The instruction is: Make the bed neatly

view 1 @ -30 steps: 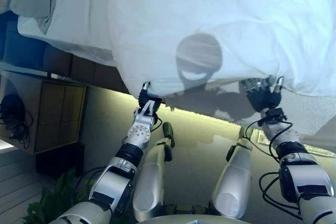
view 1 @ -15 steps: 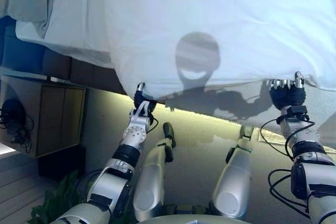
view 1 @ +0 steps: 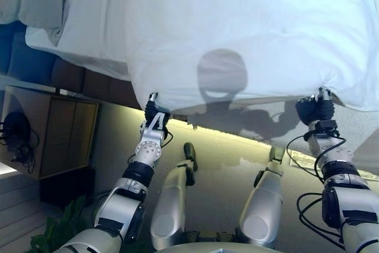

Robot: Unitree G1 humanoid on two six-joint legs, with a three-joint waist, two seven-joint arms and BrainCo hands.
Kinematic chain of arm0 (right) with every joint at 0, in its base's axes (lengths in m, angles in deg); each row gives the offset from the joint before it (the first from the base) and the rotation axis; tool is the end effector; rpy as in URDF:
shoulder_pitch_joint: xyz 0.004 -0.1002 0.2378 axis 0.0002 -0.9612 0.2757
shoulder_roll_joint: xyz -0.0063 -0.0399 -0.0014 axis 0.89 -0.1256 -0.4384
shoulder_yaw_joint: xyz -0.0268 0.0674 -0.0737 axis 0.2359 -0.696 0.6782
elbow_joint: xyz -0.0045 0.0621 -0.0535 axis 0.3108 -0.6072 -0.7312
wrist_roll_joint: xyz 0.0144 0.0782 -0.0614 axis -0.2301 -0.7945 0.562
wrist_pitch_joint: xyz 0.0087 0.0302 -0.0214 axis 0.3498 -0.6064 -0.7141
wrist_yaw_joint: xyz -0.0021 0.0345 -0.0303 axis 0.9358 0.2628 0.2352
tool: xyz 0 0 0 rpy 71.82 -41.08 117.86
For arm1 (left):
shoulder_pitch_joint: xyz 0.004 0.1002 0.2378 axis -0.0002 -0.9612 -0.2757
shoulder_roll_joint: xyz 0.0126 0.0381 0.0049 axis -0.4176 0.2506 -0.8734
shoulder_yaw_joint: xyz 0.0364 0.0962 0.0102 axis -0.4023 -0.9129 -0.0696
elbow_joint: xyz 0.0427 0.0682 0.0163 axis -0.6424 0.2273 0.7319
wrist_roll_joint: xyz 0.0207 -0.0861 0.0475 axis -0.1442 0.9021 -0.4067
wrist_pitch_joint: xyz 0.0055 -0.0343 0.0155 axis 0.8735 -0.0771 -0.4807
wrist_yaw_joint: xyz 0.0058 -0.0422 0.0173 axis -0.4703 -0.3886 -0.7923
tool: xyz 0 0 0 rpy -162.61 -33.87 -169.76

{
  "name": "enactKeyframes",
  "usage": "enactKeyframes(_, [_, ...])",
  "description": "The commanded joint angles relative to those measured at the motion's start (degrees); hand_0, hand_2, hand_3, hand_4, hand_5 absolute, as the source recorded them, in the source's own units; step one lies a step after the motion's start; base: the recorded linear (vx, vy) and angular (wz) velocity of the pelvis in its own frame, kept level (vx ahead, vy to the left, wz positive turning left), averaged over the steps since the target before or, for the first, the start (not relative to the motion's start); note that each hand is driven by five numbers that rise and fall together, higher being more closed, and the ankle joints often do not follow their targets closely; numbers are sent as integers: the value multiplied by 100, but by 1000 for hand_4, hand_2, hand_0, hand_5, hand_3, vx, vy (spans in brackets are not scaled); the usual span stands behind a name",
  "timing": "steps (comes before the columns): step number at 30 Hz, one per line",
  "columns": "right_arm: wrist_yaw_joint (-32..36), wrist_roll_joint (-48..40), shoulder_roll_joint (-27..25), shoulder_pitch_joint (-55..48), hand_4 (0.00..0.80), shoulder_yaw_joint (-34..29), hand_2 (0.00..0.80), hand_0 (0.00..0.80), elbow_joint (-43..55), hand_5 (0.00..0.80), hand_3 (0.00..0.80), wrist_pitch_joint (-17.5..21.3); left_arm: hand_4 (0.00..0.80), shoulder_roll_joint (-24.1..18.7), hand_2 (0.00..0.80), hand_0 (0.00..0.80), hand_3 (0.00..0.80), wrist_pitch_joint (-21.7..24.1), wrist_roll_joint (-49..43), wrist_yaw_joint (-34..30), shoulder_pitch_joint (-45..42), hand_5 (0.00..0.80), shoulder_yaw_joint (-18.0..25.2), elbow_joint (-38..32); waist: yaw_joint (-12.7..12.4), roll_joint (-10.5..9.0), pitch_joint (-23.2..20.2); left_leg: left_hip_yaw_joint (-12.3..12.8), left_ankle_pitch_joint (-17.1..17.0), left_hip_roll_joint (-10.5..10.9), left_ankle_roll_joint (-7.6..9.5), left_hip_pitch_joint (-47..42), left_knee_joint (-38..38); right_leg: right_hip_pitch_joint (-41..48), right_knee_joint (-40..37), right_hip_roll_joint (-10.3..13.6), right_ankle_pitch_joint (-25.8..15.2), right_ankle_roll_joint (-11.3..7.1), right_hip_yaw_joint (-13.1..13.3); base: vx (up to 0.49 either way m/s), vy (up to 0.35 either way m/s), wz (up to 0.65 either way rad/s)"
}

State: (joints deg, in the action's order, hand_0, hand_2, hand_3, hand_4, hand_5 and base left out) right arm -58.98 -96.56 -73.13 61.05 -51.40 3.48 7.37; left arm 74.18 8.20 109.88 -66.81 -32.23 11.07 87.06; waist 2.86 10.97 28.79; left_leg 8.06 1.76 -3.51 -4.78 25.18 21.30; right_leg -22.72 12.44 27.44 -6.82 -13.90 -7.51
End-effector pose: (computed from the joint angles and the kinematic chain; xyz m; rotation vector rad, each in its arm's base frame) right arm 0.2821 -0.2966 0.0580 1.2992 -0.1700 -0.0313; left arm 0.3031 0.1308 0.0566 -1.3161 0.1964 0.2048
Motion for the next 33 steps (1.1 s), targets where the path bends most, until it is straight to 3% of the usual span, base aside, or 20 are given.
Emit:
enactKeyframes(1, [-388, -261, 125, -360, 800, 101, 800, 800, 579, 800, 800, 233, 800, -333, 800, 800, 800, 400, -81, 20, -18, 800, 674, 401, 150, -68, -611, -276, -210, -88, -498, 326, 520, 292, -35, 731, -394, -29, 664, 159, 339, -4])
enactKeyframes(3, [-547, -291, 233, -488, 800, 150, 800, 800, 667, 800, 800, 234, 800, -274, 800, 800, 800, 419, -68, 3, -181, 800, 703, 483, 187, -39, -665, -131, -112, 31, -420, 111, 507, 377, -45, 782, -445, -13, 642, 140, 319, -11])
enactKeyframes(6, [-621, -206, 495, -930, 800, 269, 800, 800, 711, 800, 800, 201, 800, -238, 800, 800, 800, 453, -81, 40, -512, 800, 745, 461, 167, -10, -740, -37, -87, 199, -252, -310, 275, 515, 306, 553, -63, 73, 506, 108, 258, -15])
enactKeyframes(8, [-505, -51, 603, -1106, 800, 309, 800, 800, 646, 800, 800, 172, 800, -225, 800, 800, 800, 423, -41, 2, -627, 800, 770, 469, 136, -14, -789, -44, -225, 306, -165, -436, 30, 565, 308, 436, -61, 133, 393, 8, 157, -4])
enactKeyframes(10, [-418, 174, 767, -1143, 800, 520, 800, 800, 602, 800, 800, 211, 800, -268, 800, 800, 800, 392, 197, -96, -628, 800, 846, 676, 109, 18, -834, -68, -348, 339, -101, -658, -376, 600, 457, 181, 164, 197, 252, -29, 167, -2])
enactKeyframes(12, [-437, 223, 944, -1152, 800, 762, 800, 800, 732, 800, 800, 303, 800, -414, 800, 800, 800, 355, 427, -211, -486, 800, 964, 918, 74, 15, -850, -67, -531, 314, 2, -804, -729, 563, 819, -247, 533, 310, 101, -71, 91, -17])
enactKeyframes(14, [-218, 138, 1138, -1276, 800, 945, 800, 800, 771, 800, 800, 452, 800, -532, 800, 800, 800, 344, 388, -257, -394, 800, 974, 981, -28, -51, -860, -40, -650, 270, 102, -898, -930, 512, 1447, -634, 787, 377, -155, -59, -36, -31])
enactKeyframes(16, [43, 105, 1363, -1558, 800, 1025, 800, 800, 805, 800, 800, 645, 800, -591, 800, 800, 800, 301, 200, -272, -444, 800, 926, 915, -95, -177, -910, -103, -725, 284, 169, -972, -1042, 440, 1911, -975, 898, 403, -242, -7, -197, -18])
enactKeyframes(19, [189, 42, 1454, -1792, 800, 1053, 800, 800, 1014, 800, 800, 747, 800, -657, 800, 800, 800, 264, -26, -307, -516, 800, 851, 906, -99, -272, -978, -139, -911, 205, 85, -974, -1133, 534, 1607, -1506, 1065, 661, -408, 40, -245, 28])
enactKeyframes(21, [76, 53, 1381, -1658, 800, 1172, 800, 800, 1185, 800, 800, 791, 800, -648, 800, 800, 800, 377, 67, -470, -429, 800, 826, 1099, -33, -327, -935, -109, -900, 136, -14, -876, -1020, 700, 1313, -1672, 1211, 873, -532, -81, -156, 29])
enactKeyframes(23, [-126, 102, 1341, -1415, 800, 1336, 800, 800, 1255, 800, 800, 791, 800, -683, 800, 800, 800, 392, 173, -650, -280, 800, 858, 1381, 27, -384, -879, -81, -1120, -35, -136, -685, -732, 784, 1061, -1839, 1163, 977, -574, -120, -148, 14])
enactKeyframes(25, [-271, 197, 1360, -1381, 800, 1428, 800, 800, 1410, 800, 800, 767, 800, -700, 800, 800, 800, 371, 265, -764, -284, 800, 875, 1509, 59, -497, -841, -460, -1273, -168, -272, -388, -43, 869, 806, -1913, 1045, 1070, -412, -65, -154, 7])
enactKeyframes(27, [-260, 199, 1344, -1390, 800, 1507, 800, 800, 1352, 800, 800, 719, 800, -718, 800, 800, 800, 308, 270, -812, -389, 800, 915, 1531, 77, -560, -859, -605, -1321, -428, -339, -250, 354, 901, 710, -1922, 956, 1158, -325, 20, -90, 6])
enactKeyframes(28, [-205, 232, 1363, -1470, 800, 1493, 800, 800, 1294, 800, 800, 652, 800, -732, 800, 800, 800, 266, 228, -841, -551, 800, 941, 1599, 105, -615, -930, -724, -1268, -864, -451, -420, 359, 988, 670, -1887, 970, 1129, -238, 110, 2, 1])
enactKeyframes(30, [-174, 301, 1315, -1577, 800, 1425, 800, 800, 1289, 800, 800, 532, 800, -751, 800, 800, 800, 170, 278, -974, -715, 800, 1049, 1779, 180, -595, -1101, -959, -1503, -1356, -595, -736, -85, 1012, 674, -1842, 966, 1058, -94, 159, 241, -15])
enactKeyframes(33, [-340, 504, 1220, -1717, 800, 1233, 800, 800, 1341, 800, 800, 352, 800, -669, 800, 800, 800, 79, 206, -1202, -1055, 800, 1169, 1850, 278, -410, -1366, -1333, -1735, -1864, -729, -1289, -894, 966, 918, -1684, 1162, 915, 264, 205, 556, -19])
